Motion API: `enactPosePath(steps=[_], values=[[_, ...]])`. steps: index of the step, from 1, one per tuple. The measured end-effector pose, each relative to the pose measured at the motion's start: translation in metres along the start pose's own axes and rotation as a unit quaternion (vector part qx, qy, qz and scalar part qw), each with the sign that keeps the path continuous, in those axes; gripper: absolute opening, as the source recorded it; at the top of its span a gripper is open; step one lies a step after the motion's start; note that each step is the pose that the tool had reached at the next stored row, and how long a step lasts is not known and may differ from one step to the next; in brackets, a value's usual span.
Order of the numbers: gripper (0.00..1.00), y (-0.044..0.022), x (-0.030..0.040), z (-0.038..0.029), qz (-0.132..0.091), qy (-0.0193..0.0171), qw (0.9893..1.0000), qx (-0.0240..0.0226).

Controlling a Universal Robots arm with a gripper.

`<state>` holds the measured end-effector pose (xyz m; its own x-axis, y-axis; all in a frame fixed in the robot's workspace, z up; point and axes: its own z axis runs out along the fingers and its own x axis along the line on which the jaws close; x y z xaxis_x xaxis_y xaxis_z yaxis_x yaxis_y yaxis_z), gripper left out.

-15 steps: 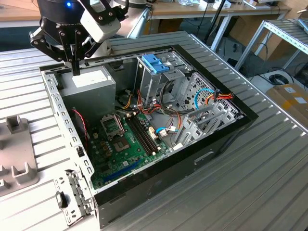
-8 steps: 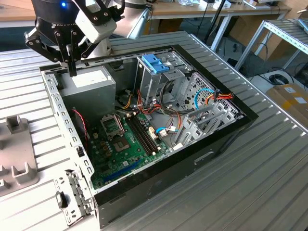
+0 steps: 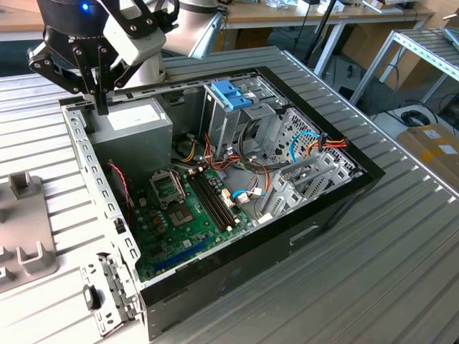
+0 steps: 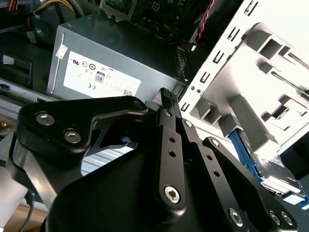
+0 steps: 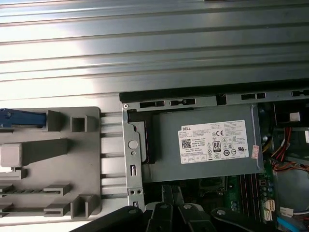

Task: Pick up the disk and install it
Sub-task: 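Reach for the disk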

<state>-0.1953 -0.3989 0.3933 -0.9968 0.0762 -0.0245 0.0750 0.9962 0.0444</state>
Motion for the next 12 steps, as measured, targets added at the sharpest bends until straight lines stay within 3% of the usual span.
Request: enactPosePath(steps=[12], values=[[0.1, -0.0006, 0.0077, -0.0003, 0.0, 0.0, 1.0, 0.0001]])
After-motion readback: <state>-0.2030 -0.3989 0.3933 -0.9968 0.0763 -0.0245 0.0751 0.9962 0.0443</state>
